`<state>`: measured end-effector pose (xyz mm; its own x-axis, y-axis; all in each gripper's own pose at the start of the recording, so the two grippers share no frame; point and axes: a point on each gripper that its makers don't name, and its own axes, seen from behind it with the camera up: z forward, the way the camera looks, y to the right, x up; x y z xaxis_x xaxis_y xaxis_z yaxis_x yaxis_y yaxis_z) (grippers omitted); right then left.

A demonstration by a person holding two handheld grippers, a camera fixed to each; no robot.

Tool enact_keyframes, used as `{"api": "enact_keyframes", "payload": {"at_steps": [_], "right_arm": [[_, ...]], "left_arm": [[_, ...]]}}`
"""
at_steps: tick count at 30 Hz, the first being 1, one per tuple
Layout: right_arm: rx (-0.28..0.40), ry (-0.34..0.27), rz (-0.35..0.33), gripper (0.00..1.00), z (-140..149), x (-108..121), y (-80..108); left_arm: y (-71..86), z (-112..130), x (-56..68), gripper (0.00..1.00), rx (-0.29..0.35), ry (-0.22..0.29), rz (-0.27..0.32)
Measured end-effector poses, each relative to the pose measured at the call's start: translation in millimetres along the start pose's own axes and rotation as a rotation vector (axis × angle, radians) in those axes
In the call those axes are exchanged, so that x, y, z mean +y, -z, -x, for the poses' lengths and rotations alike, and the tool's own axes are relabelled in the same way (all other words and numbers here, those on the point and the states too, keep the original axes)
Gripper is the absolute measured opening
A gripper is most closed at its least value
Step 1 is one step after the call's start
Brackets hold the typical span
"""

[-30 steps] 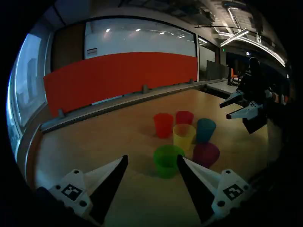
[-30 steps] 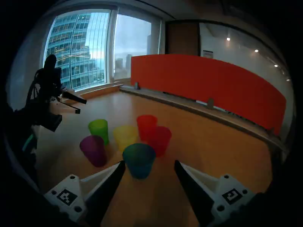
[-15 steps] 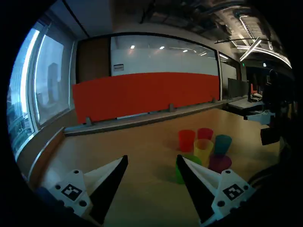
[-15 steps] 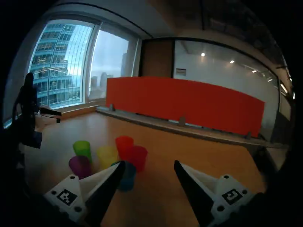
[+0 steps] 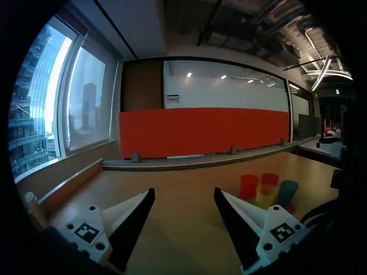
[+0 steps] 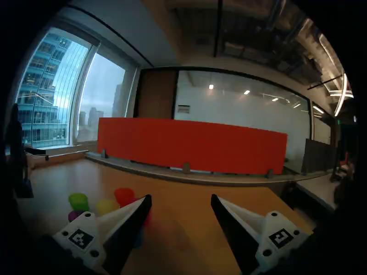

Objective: Pour water

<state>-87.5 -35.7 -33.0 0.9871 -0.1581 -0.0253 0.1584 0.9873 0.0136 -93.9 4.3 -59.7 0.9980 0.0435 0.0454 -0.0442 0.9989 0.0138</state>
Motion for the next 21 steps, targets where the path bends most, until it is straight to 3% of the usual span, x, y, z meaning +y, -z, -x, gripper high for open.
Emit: {"api": "enact_keyframes", "payload": {"at_steps": [9, 21], "right_arm": [[0.044, -0.033, 0.092, 1.0, -11, 17, 8.2], [0.057, -0.057, 0.128, 1.0, -19, 19, 10.9]], "left_arm": [[0.7, 5, -13.5, 0.96, 0.03, 0.013, -0.086], [2.6, 18, -27.3, 0.96, 0.064, 0.005, -0.162]]}}
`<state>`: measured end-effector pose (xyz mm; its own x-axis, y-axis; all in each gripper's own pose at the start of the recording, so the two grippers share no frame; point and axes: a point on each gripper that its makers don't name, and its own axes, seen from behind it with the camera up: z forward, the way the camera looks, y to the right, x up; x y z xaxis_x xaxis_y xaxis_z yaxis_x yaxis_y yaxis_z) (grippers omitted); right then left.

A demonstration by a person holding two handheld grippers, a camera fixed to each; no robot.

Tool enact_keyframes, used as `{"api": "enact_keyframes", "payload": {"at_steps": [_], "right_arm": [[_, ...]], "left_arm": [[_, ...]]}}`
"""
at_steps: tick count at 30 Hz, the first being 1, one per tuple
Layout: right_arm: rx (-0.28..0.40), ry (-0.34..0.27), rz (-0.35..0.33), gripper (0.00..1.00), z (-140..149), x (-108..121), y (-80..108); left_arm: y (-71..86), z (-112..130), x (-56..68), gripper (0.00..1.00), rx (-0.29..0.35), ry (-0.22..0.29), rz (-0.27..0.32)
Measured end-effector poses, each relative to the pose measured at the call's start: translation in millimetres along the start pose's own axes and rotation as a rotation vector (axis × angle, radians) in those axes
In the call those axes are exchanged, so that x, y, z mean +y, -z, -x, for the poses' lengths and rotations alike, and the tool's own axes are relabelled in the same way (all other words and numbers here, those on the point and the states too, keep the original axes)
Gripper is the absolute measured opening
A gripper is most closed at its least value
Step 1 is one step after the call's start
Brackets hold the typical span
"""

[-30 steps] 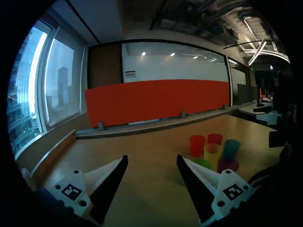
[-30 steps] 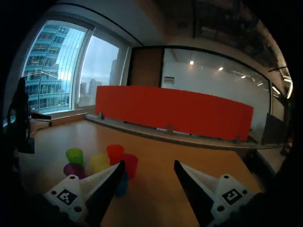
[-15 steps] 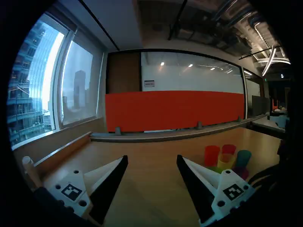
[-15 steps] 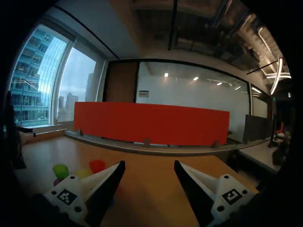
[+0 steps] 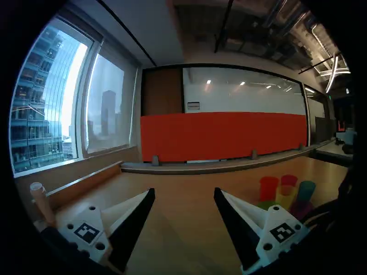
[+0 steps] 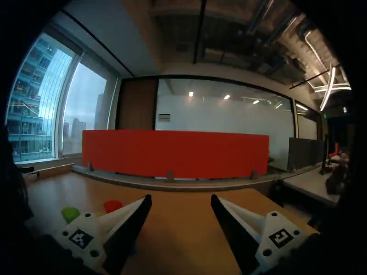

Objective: Pour water

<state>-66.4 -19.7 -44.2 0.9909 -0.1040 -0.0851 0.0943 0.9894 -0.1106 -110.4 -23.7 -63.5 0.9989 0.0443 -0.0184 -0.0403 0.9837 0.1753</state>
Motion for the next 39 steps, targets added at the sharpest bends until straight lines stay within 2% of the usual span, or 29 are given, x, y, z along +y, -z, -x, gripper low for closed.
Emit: {"api": "enact_keyframes", "payload": {"at_steps": [6, 27, 39], "right_arm": [[0.002, -0.001, 0.007, 1.0, -3, -3, 1.8], [-0.004, 0.011, 0.018, 1.0, -4, -11, 3.8], [-0.014, 0.009, 0.02, 1.0, 2, -11, 1.3]], "left_arm": [[0.3, 4, -4.1, 0.96, 0.025, 0.01, -0.021], [-14.1, 40, 12.1, 0.96, 0.017, 0.02, 0.009], [-21.6, 45, 17.0, 0.96, 0.02, 0.036, 0.023]]}}
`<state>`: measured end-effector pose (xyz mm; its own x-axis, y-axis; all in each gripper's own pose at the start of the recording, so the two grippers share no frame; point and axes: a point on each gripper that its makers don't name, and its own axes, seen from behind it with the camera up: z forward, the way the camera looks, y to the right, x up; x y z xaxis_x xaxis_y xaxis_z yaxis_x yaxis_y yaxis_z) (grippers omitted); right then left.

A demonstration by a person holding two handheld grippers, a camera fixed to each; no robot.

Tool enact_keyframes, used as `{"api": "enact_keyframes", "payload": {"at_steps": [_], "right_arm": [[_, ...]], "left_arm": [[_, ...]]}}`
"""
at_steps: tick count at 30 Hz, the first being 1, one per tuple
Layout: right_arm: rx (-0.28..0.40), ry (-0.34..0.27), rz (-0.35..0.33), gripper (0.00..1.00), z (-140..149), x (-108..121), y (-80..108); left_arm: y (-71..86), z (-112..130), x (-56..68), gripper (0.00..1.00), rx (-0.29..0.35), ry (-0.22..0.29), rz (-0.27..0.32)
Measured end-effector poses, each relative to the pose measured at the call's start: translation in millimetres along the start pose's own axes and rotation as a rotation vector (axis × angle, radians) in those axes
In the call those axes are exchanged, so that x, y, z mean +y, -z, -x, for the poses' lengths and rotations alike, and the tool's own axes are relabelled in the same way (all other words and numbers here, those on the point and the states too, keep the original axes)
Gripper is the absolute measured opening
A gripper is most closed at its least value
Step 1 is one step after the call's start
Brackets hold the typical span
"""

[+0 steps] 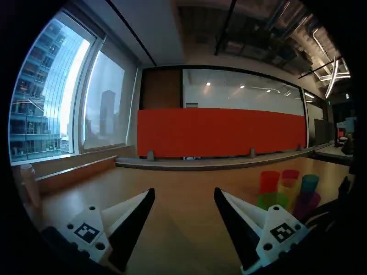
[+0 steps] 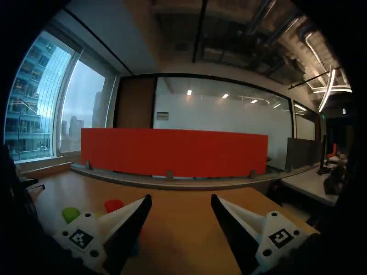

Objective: Pour water

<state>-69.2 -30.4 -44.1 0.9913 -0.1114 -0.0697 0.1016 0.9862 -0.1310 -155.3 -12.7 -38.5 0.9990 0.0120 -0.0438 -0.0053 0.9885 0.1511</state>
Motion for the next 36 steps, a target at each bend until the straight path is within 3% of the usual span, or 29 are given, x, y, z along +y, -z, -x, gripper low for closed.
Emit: {"api": "enact_keyframes", "payload": {"at_steps": [27, 36], "right_arm": [[0.002, 0.001, -0.001, 1.0, 2, 5, 3.0], [0.031, 0.011, 0.004, 1.0, -1, 11, 6.4]], "left_arm": [[3.2, 1, 3.8, 0.96, -0.007, -0.001, 0.018], [2.1, 1, 3.6, 0.96, -0.008, -0.002, 0.02]]}}
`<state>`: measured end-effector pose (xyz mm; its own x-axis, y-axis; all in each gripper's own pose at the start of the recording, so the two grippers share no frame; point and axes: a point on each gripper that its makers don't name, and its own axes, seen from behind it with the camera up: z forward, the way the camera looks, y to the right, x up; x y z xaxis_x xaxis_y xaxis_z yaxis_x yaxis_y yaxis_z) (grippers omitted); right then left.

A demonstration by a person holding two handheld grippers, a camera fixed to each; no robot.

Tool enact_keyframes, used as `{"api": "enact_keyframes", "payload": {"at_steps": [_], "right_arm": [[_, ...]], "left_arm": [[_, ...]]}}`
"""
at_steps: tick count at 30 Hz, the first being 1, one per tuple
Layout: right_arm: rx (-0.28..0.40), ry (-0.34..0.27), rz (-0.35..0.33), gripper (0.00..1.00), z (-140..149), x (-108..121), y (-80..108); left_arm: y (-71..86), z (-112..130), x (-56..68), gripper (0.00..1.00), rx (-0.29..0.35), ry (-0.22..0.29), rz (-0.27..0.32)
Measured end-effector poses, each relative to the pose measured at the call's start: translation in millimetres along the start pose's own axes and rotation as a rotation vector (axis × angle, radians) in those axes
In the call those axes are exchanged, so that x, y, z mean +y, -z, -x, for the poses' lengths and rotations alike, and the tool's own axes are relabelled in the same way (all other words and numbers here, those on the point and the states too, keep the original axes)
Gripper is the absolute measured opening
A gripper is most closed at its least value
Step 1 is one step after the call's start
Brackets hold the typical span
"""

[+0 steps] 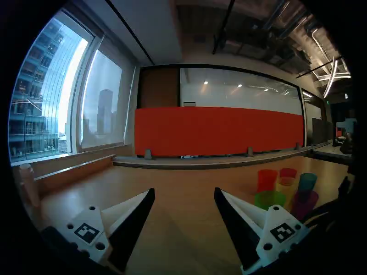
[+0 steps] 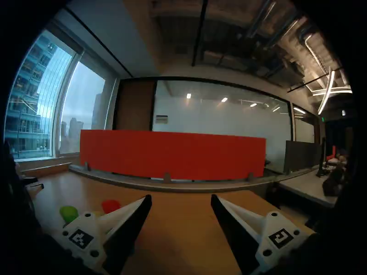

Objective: Pour water

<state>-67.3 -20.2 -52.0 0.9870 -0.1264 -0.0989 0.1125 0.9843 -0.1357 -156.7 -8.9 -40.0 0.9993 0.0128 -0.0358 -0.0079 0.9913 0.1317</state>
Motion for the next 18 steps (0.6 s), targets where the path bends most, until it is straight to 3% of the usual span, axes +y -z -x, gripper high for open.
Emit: {"api": "enact_keyframes", "payload": {"at_steps": [9, 18], "right_arm": [[0.027, 0.018, -0.006, 1.0, 6, 2, -2.8], [0.043, 0.014, -0.026, 1.0, 21, -11, -12.9]], "left_arm": [[0.5, 1, -0.6, 0.96, 0.0, 0.0, 0.0], [0.3, 1, -0.8, 0.96, 0.0, -0.001, 0.0]]}}
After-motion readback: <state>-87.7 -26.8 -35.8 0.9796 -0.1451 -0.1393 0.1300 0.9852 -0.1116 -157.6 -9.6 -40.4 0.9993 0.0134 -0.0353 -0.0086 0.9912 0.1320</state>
